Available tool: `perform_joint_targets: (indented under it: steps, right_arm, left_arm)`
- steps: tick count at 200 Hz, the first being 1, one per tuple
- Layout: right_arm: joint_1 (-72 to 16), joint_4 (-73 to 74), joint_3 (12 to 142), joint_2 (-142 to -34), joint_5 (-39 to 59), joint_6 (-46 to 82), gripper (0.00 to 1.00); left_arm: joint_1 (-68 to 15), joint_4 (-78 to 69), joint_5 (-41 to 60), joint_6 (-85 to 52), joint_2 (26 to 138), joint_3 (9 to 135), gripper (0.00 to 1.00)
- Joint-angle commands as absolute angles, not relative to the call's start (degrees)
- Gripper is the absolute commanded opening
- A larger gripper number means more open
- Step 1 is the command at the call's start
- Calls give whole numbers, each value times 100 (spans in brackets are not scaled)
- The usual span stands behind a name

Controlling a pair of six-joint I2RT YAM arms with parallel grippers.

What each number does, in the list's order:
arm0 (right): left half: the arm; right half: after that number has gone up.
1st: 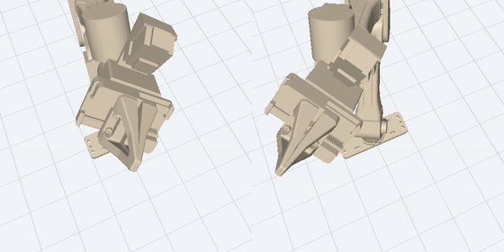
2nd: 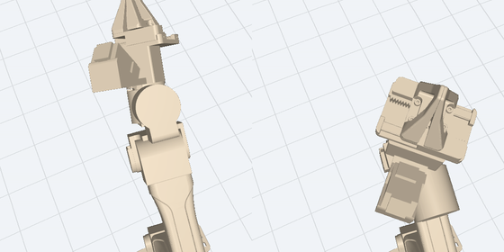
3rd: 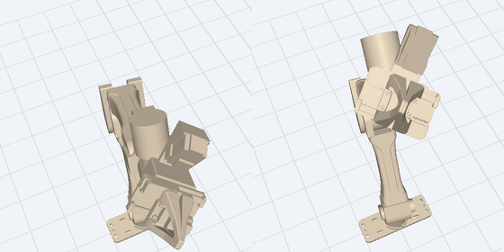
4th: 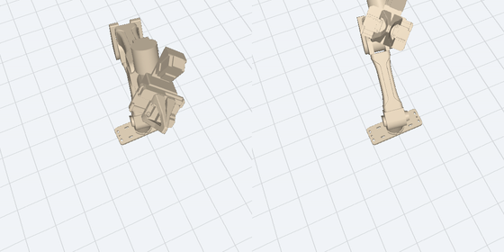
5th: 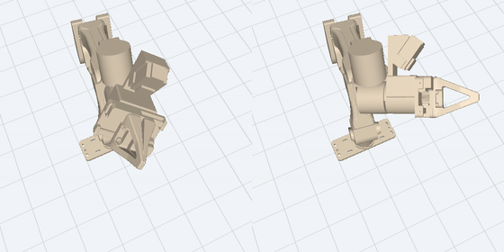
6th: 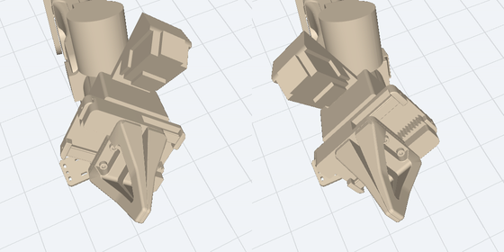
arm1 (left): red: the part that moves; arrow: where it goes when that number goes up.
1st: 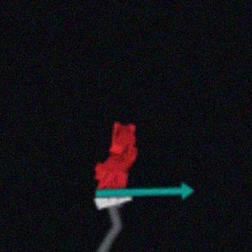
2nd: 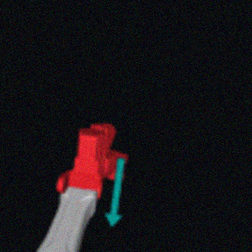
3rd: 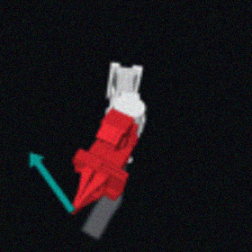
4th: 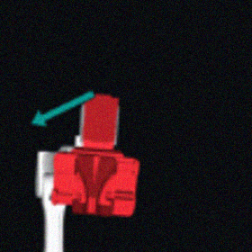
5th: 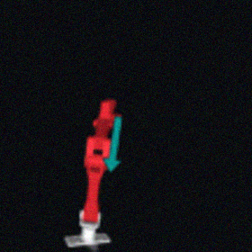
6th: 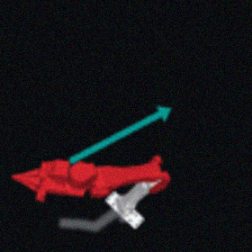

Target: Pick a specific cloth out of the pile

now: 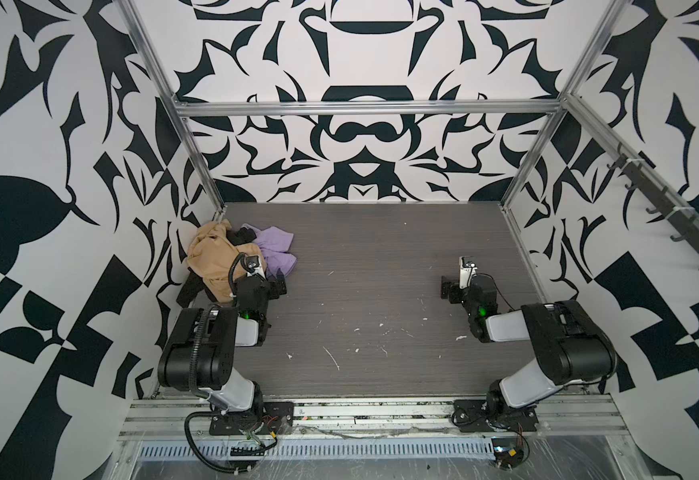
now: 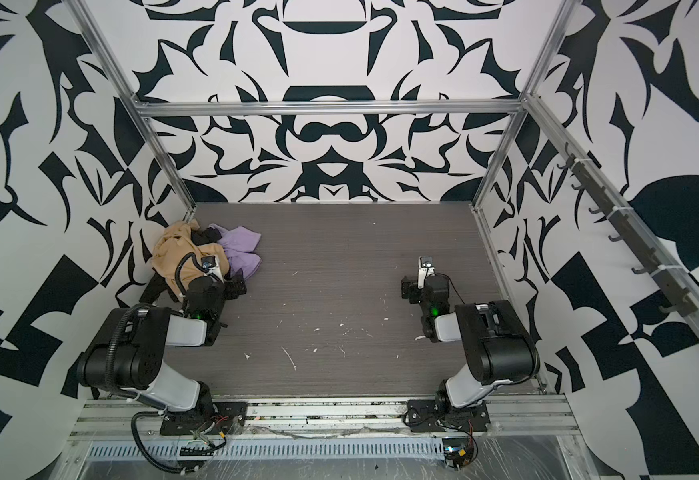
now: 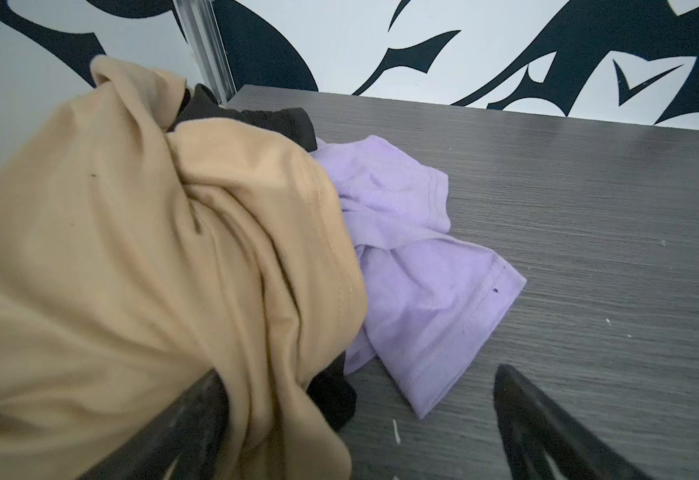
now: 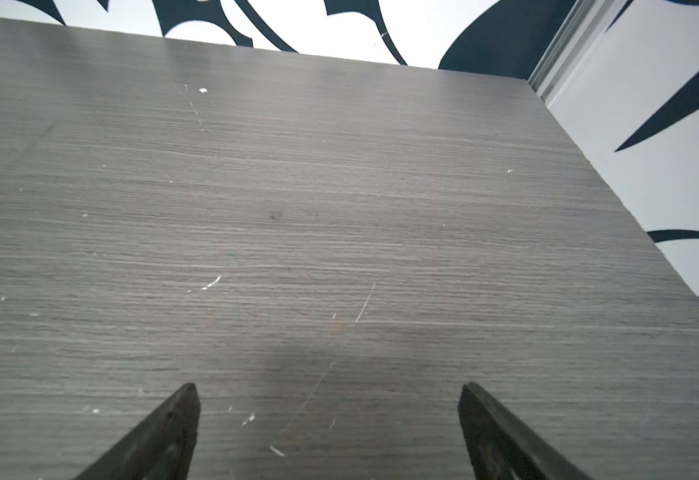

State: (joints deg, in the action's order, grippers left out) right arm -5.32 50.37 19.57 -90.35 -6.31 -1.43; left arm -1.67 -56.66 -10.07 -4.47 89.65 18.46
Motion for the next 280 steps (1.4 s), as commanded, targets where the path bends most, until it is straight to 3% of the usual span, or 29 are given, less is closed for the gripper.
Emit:
perform_joint_targets:
  steps: [1, 197, 263, 280]
  right_arm:
    - [-530, 5132, 2085, -8919, -835, -69, 99]
    - [-528, 5194, 2048, -8892, -844, -87, 99]
    - [-534, 5237, 2014, -8869, -1053, 52, 99]
    - [-612, 5220, 1975, -8669, -1551, 112, 99]
  left_arm:
    - [-190, -5642, -1007, -423, 8946, 1925, 100]
    - [-189, -5634, -1003, -426, 8941, 1925, 100]
    - [-191, -5634, -1006, -413, 8929, 1930, 100]
    - [-201, -5630, -976, -349, 8815, 1892, 100]
